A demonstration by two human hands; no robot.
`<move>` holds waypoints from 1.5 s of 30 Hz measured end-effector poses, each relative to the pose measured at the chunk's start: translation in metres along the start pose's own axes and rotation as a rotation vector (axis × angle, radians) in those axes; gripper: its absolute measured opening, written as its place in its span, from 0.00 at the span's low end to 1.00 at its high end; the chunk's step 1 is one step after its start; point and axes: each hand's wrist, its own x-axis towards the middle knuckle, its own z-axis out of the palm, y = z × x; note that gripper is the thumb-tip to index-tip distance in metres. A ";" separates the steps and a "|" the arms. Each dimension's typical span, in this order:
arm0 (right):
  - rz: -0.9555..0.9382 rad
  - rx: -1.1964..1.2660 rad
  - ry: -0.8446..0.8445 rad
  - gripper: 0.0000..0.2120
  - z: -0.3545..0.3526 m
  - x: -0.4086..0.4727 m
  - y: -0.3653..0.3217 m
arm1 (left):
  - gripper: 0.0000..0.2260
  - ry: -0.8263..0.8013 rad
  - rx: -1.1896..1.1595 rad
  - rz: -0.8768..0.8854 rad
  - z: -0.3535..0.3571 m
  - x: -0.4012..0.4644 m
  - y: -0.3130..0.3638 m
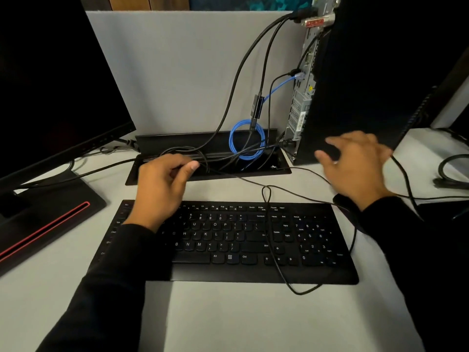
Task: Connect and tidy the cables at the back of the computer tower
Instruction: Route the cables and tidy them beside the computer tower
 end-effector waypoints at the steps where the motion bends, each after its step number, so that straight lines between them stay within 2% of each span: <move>1: -0.108 0.024 0.007 0.21 -0.001 -0.004 -0.016 | 0.08 -0.018 0.004 0.063 0.006 0.000 0.009; 3: -0.351 0.207 -0.031 0.26 -0.014 -0.018 -0.057 | 0.06 -0.059 0.016 0.170 0.019 0.000 0.027; 5: -0.516 0.419 -0.196 0.28 -0.025 -0.034 -0.095 | 0.08 -0.098 0.020 0.233 0.029 0.000 0.044; 7: -0.596 0.503 -0.306 0.23 -0.029 -0.044 -0.117 | 0.11 -0.125 -0.013 0.266 0.032 0.001 0.054; 8: -0.598 0.476 -0.279 0.19 -0.029 -0.043 -0.121 | 0.11 -0.125 -0.025 0.272 0.029 0.002 0.055; 10: -0.481 0.472 -0.164 0.19 -0.030 -0.033 -0.108 | 0.09 -0.079 -0.028 0.225 0.017 0.006 0.045; 15: -0.014 0.757 0.082 0.24 -0.036 -0.008 -0.032 | 0.06 0.039 -0.047 -0.056 -0.028 0.006 -0.007; 19: 0.079 0.832 -0.037 0.21 -0.021 -0.011 -0.017 | 0.07 0.124 -0.346 -0.243 -0.041 0.004 -0.016; 22: 0.028 0.717 -0.173 0.23 -0.014 -0.014 -0.027 | 0.08 0.075 -0.387 -0.236 -0.035 0.004 -0.007; 24: 0.011 0.433 -0.215 0.31 -0.015 -0.013 -0.039 | 0.11 0.041 -0.324 -0.202 -0.027 0.005 0.003; 26: 0.038 0.137 -0.285 0.42 -0.024 -0.010 -0.055 | 0.13 0.016 -0.220 -0.109 -0.016 0.005 0.013; 28: 0.051 0.019 -0.345 0.51 -0.039 -0.011 -0.076 | 0.13 -0.038 -0.124 0.025 -0.003 0.004 0.023; 31: -0.140 -0.073 -0.301 0.55 -0.062 -0.029 -0.108 | 0.12 -0.148 -0.045 0.200 0.016 0.002 0.039; 34: -0.333 -0.057 -0.462 0.45 -0.064 -0.050 -0.131 | 0.11 -0.232 -0.037 0.295 0.028 0.000 0.054; 36: -0.397 -0.018 -0.569 0.28 -0.053 -0.051 -0.130 | 0.11 -0.272 -0.055 0.308 0.031 -0.002 0.058; 38: -0.464 0.045 -0.569 0.15 -0.044 -0.044 -0.121 | 0.11 -0.298 -0.084 0.310 0.030 -0.003 0.057; 40: -0.535 0.171 -0.505 0.12 -0.042 -0.033 -0.110 | 0.12 -0.272 -0.121 0.258 0.022 0.000 0.054; 42: -0.586 0.284 -0.455 0.17 -0.049 -0.023 -0.097 | 0.13 -0.213 -0.158 0.160 0.012 0.004 0.045; 44: -0.504 0.385 -0.402 0.19 -0.054 -0.017 -0.083 | 0.13 -0.175 -0.189 0.059 0.001 0.006 0.033; 45: -0.399 0.455 -0.389 0.19 -0.054 -0.013 -0.074 | 0.14 -0.148 -0.225 0.001 -0.002 0.007 0.026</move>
